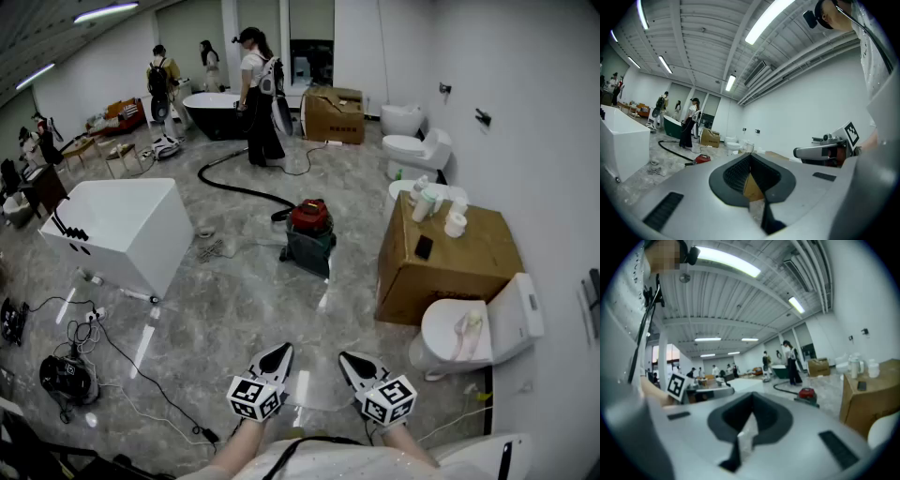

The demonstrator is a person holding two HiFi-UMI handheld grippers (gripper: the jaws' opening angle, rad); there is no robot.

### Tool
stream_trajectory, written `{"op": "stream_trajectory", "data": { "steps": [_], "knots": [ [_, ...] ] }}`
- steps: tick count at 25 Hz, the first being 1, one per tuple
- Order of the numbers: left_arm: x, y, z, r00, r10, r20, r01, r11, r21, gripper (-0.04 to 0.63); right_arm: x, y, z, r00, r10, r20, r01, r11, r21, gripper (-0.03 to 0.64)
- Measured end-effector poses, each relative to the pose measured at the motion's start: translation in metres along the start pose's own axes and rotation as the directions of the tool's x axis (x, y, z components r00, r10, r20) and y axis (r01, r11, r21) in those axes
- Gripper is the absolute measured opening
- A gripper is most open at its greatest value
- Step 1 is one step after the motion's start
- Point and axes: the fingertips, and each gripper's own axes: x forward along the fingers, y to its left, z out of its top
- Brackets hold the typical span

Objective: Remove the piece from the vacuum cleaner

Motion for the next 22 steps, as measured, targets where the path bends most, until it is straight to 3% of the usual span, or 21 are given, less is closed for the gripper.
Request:
{"op": "stream_trajectory", "data": {
  "steps": [7,22],
  "knots": [
    [0.033,-0.019,0.008,0.999,-0.036,0.023,0.036,0.999,0.028,0.023,-0.005,-0.026,0.012,1.0,-0.013,0.028,0.013,1.0,-0.016,0.014],
    [0.045,-0.011,-0.007,1.0,0.021,-0.007,-0.021,1.0,0.001,0.023,0.005,-0.035,0.001,1.0,0.016,0.001,-0.016,0.999,-0.045,0.014]
  ]
}}
